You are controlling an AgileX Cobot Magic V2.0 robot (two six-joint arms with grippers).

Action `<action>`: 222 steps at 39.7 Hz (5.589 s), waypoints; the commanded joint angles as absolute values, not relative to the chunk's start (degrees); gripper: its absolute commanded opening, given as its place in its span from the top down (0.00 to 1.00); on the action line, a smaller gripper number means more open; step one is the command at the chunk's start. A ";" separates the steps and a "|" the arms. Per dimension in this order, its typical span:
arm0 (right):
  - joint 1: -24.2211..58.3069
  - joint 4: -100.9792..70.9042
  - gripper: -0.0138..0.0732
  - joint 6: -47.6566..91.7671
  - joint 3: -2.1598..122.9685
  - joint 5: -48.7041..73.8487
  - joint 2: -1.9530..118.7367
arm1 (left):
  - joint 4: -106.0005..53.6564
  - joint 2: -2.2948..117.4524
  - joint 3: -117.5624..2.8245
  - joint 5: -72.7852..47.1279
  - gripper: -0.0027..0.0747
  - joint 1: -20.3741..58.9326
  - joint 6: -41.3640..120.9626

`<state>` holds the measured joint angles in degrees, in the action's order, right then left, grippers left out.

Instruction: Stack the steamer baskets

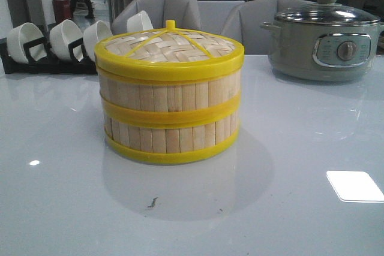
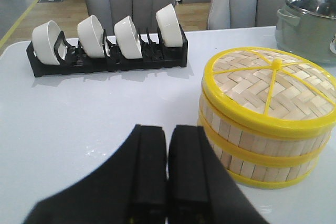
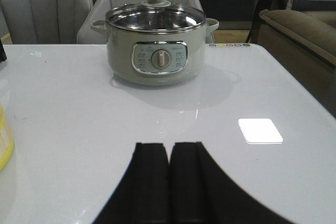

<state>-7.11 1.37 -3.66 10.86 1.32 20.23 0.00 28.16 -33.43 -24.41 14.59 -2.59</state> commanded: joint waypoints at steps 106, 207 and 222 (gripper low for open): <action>-7.46 1.77 0.76 -3.23 12.50 -3.41 20.53 | -0.41 -0.98 0.47 5.44 0.85 1.63 -2.40; -7.51 1.71 0.78 -3.91 -0.88 -3.41 -0.81 | 2.57 -0.98 0.47 5.54 0.85 1.63 -2.51; -7.51 1.71 0.78 -3.91 -0.88 0.91 -1.80 | 2.57 -0.98 0.47 5.54 0.85 1.63 -2.51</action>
